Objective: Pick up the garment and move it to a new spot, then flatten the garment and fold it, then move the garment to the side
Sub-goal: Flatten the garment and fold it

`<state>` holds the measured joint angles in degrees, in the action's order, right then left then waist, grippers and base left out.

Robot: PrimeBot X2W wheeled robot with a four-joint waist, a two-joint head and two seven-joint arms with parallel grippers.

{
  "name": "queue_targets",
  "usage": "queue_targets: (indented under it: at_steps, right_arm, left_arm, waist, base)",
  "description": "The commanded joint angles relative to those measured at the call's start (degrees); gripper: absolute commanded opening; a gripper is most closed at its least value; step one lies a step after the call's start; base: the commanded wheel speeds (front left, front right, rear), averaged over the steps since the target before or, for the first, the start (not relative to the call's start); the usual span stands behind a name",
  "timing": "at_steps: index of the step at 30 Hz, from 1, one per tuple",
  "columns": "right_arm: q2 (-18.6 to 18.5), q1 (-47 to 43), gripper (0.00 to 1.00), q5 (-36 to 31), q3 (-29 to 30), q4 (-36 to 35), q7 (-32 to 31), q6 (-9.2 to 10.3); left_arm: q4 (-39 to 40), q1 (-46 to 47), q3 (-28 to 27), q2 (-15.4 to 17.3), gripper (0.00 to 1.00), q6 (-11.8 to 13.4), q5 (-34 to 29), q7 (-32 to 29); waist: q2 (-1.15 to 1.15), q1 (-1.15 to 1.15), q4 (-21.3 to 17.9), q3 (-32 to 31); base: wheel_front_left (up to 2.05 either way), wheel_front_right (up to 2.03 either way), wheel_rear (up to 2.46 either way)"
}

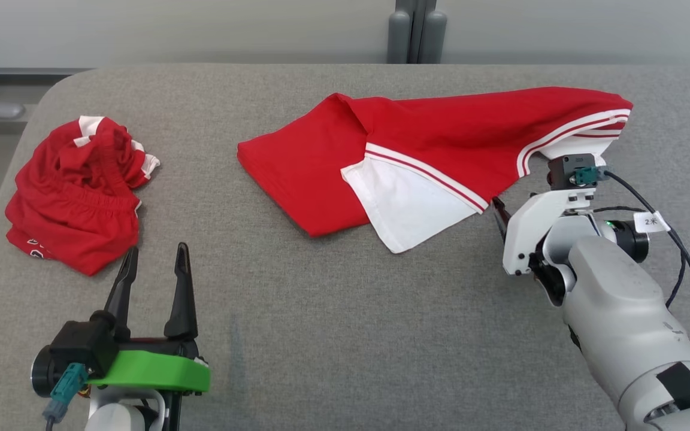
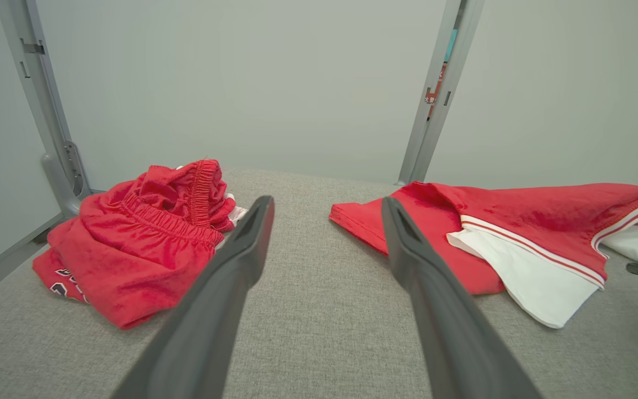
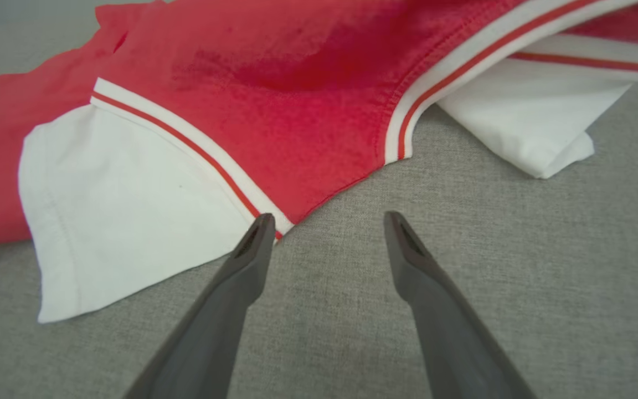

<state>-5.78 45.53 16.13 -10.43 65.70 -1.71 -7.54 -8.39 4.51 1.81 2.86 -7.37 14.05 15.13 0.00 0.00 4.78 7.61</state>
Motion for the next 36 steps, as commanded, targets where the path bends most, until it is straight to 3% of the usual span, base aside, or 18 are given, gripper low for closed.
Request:
queue_targets:
  at_steps: [1, 18, 19, 20, 21, 27, 36]
  right_arm:
    - [0.5, 1.4, 1.00, 0.0, 0.7, 0.8, -1.1, 0.10]
    - [2.8, 6.3, 1.00, -7.6, 14.4, 8.0, -2.7, 0.10]
    - [2.9, 6.3, 0.62, -8.2, 14.7, 8.1, -3.2, 0.10]
    - [2.9, 6.3, 0.07, -8.5, 14.8, 8.2, -3.6, 0.10]
    - [2.9, 6.4, 0.00, -8.9, 14.8, 8.3, -3.9, 0.10]
    - [2.7, 4.9, 0.00, -11.9, 16.4, 8.4, -1.8, 0.12]
    - [2.8, 2.8, 0.00, -9.2, 16.0, 5.9, 1.2, 0.10]
  left_arm:
    - [0.3, 1.3, 0.1, 0.1, 1.00, -0.1, 0.0, 0.0]
    - [-0.2, 3.5, 1.7, 0.1, 1.00, -0.1, 1.1, 0.0]
    - [-0.2, 3.6, 1.8, 0.1, 1.00, -0.1, 1.2, 0.0]
    - [-0.3, 3.8, 1.9, 0.1, 1.00, -0.1, 1.3, 0.0]
    - [-0.3, 3.8, 2.0, 0.1, 1.00, -0.1, 1.3, 0.0]
    - [-0.8, 3.1, 1.4, 0.1, 1.00, -0.1, 1.4, 0.0]
    - [-0.7, 0.3, -0.5, 0.1, 1.00, -0.1, 0.5, 0.0]
  waist:
    - [0.00, 0.00, 0.7, 1.5]
    - [0.00, 0.00, 4.5, 5.3]
    - [0.00, 0.00, 4.6, 5.5]
    - [0.00, 0.00, 4.8, 5.6]
    - [0.00, 0.00, 4.8, 5.7]
    - [0.00, 0.00, 4.2, 4.7]
    - [0.00, 0.00, -0.2, 0.3]
  base:
    - [0.00, 0.00, 0.00]
    - [0.00, 0.00, 0.00]
    - [0.00, 0.00, 0.00]
    - [0.00, 0.00, 0.00]
    - [0.00, 0.00, 0.00]
    - [0.00, 0.00, 0.00]
    - [0.00, 0.00, 0.00]
